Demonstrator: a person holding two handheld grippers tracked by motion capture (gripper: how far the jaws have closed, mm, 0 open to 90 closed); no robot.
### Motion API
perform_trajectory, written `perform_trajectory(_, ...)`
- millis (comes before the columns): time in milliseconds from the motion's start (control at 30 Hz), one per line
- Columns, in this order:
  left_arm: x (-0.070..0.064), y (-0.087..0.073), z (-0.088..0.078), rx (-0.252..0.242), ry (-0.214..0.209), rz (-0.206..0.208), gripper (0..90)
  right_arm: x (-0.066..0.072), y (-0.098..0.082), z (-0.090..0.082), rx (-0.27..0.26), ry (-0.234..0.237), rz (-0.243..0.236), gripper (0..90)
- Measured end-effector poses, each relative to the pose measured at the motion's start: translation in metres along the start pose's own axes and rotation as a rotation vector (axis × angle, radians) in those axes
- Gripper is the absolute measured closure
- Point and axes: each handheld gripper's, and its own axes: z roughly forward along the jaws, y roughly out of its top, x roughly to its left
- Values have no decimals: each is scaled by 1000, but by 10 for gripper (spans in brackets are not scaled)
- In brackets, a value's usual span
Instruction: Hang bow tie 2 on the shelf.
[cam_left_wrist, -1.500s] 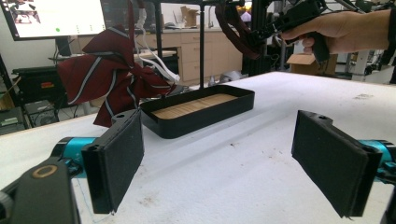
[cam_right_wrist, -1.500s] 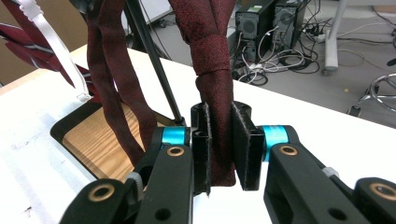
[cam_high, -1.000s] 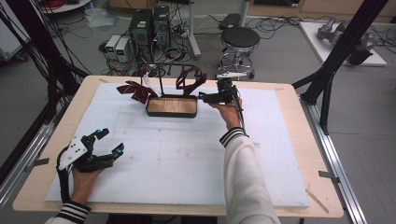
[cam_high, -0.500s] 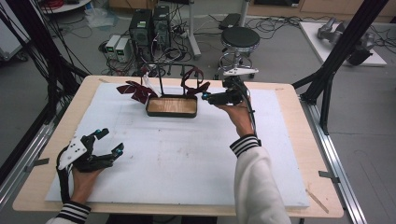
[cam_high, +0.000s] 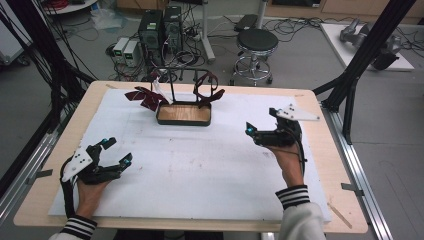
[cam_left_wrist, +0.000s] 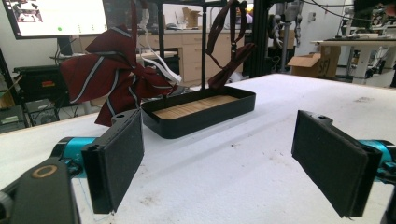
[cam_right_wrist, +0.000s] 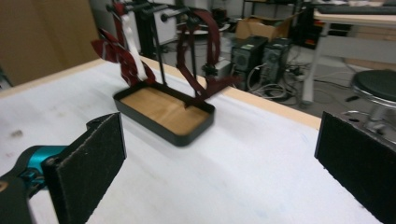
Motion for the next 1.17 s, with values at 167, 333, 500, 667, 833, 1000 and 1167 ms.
perform_trajectory(167, 0, 0, 0, 0, 0, 1, 173, 0, -30, -26, -65, -35, 14, 10)
perform_trajectory(333, 0, 0, 0, -2, 2, -3, 173, 1, -63, -48, -120, -46, 30, 10)
perform_trajectory(500, 0, 0, 0, 0, 2, 0, 173, 1, -90, -59, -169, -74, 38, 10)
perform_trajectory(667, 1, 0, 0, -2, 5, -7, 173, 5, -112, -65, -234, -125, 0, 10)
perform_trajectory(833, 0, 0, 0, 0, 6, -5, 173, 4, -129, -60, -255, -148, 20, 10)
perform_trajectory(1000, 0, 0, 0, 2, 9, -3, 173, 6, -137, -56, -245, -158, 10, 10)
perform_trajectory(1167, 0, 0, 0, 2, 9, 0, 173, 6, -137, -56, -245, -162, 13, 10)
